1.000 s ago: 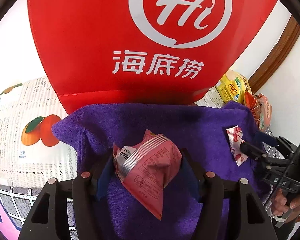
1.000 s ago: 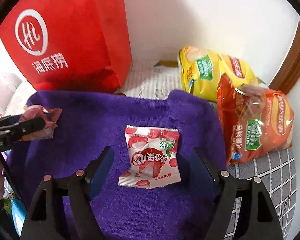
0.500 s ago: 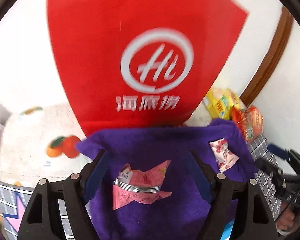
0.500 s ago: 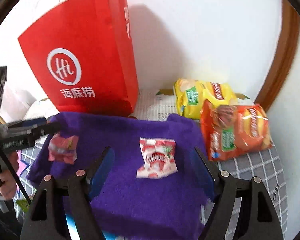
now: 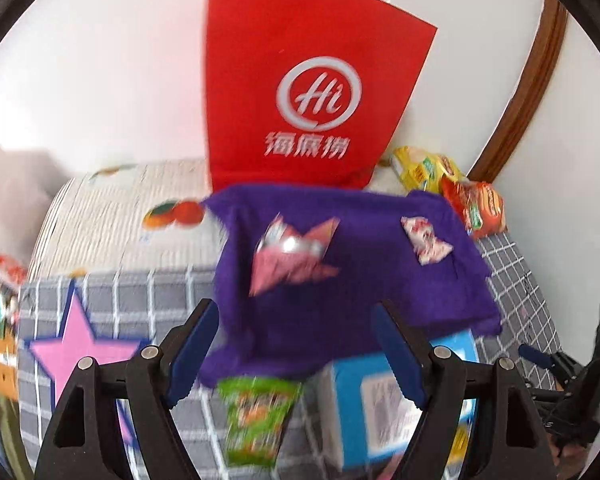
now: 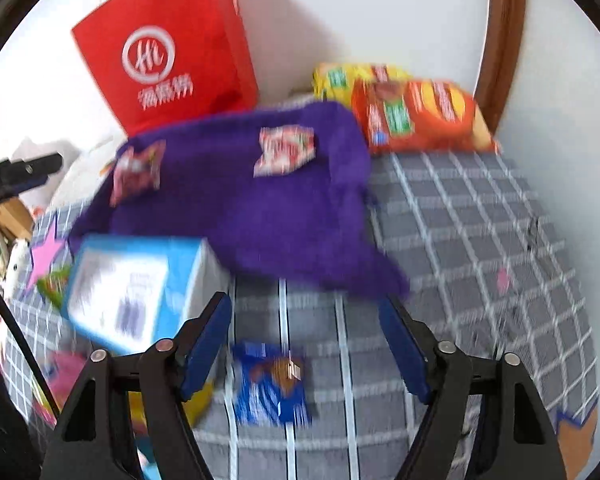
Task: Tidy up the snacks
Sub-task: 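Grasp the blue cookie packet with the right gripper while the left grasps the green chip bag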
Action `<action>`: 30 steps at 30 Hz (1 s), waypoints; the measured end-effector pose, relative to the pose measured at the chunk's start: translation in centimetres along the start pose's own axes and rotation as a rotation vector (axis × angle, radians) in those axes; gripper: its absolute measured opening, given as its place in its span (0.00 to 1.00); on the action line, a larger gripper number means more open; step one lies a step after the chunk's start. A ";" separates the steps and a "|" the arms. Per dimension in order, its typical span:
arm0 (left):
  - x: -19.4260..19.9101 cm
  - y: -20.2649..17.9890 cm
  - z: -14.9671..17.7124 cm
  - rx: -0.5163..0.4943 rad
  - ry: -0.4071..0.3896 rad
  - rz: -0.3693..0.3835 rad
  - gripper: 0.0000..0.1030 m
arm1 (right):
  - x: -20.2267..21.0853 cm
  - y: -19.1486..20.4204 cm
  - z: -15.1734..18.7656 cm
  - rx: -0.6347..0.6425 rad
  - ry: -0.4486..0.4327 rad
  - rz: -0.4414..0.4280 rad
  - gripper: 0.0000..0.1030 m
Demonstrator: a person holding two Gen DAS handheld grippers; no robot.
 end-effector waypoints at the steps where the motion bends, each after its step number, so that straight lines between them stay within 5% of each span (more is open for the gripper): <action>1: 0.8 0.6 0.9 0.011 0.002 -0.007 0.76 | -0.1 0.0 1.1 0.007 0.012 0.002 0.68; 6: 3.8 3.3 4.6 0.043 0.012 -0.059 0.76 | -0.9 0.5 5.5 0.023 0.032 -0.028 0.68; 13: 7.3 6.0 8.4 0.099 0.004 -0.092 0.76 | -2.0 1.1 7.1 0.030 -0.019 0.001 0.68; 14: 7.4 6.0 8.7 0.104 0.006 -0.091 0.76 | -2.2 1.3 6.5 0.061 -0.105 0.001 0.67; 19: 7.6 5.8 10.8 0.132 0.012 -0.062 0.74 | -2.2 1.6 6.4 0.076 -0.128 0.030 0.39; 30: 5.7 4.3 11.6 0.084 0.026 0.000 0.74 | 1.5 0.6 7.3 -0.002 -0.148 0.020 0.38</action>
Point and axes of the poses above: each gripper's, at about its wrist camera, not at the fingertips, and x roughly against the way its jaws point, y to its left, z to its underside, the point moved 9 cm from there along -x, roughly the way its jaws point, and after that the axes turned 9 degrees about -y, right-handed, at the moved point
